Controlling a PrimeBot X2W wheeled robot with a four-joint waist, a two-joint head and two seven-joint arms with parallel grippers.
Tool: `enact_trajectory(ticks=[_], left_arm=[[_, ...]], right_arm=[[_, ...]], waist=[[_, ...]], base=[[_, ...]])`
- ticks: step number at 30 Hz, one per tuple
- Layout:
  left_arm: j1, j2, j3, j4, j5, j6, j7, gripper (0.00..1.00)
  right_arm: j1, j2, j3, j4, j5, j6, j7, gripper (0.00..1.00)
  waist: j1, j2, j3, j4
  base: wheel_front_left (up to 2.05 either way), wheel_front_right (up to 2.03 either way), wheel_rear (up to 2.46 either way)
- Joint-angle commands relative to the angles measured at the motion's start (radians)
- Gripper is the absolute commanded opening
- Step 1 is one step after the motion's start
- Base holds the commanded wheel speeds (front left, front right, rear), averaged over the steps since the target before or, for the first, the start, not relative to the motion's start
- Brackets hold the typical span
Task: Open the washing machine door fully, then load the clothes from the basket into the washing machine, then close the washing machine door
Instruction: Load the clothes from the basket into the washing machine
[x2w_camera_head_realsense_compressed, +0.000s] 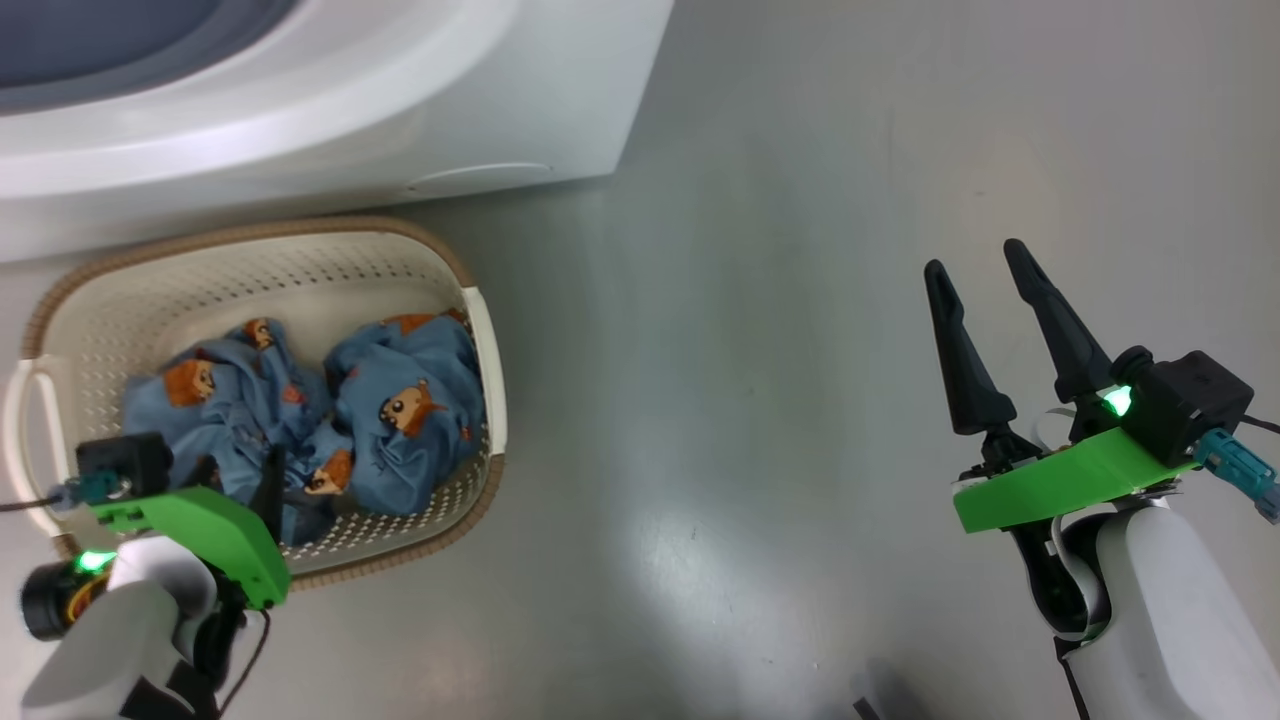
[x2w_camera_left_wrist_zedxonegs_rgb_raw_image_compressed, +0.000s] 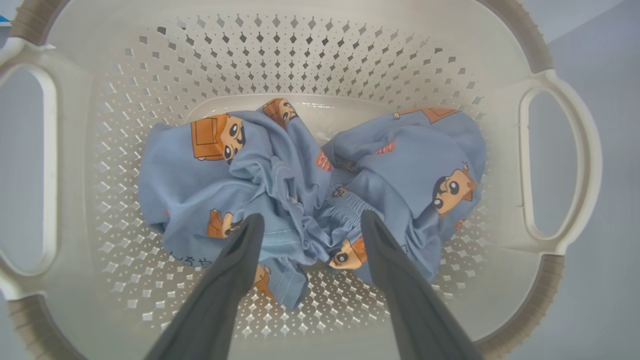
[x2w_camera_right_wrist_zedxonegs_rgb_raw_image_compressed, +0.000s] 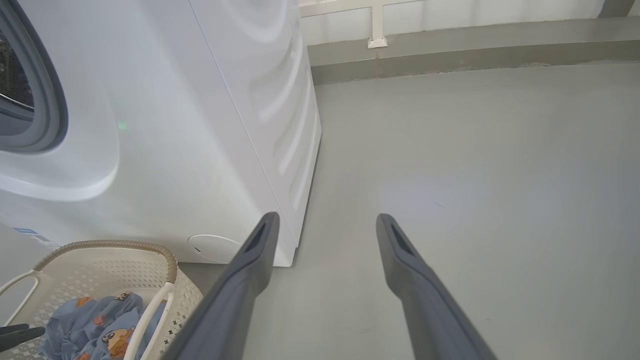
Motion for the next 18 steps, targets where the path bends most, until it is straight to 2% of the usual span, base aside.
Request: enact_trajectory(ticks=[1,18], left_arm=[[-0.013,0.052,0.006,0.007,-0.016,-0.001,0.002,1.0],[-0.163,0.12,-0.099,0.083,-0.099,-0.001,0.096,1.0]], right_arm=[[0.01,0.008,0.025,-0.026,-0.012,0.002,-0.012,1.0],[-0.035,0.019,0.045,-0.068,-0.014,0.002,-0.012,1.0]], waist=[[0.0,0.0,0.025,-0.018],[0.0,0.0,0.167,-0.062]], base=[[0.0,0.0,0.0],[0.0,0.0,0.0]])
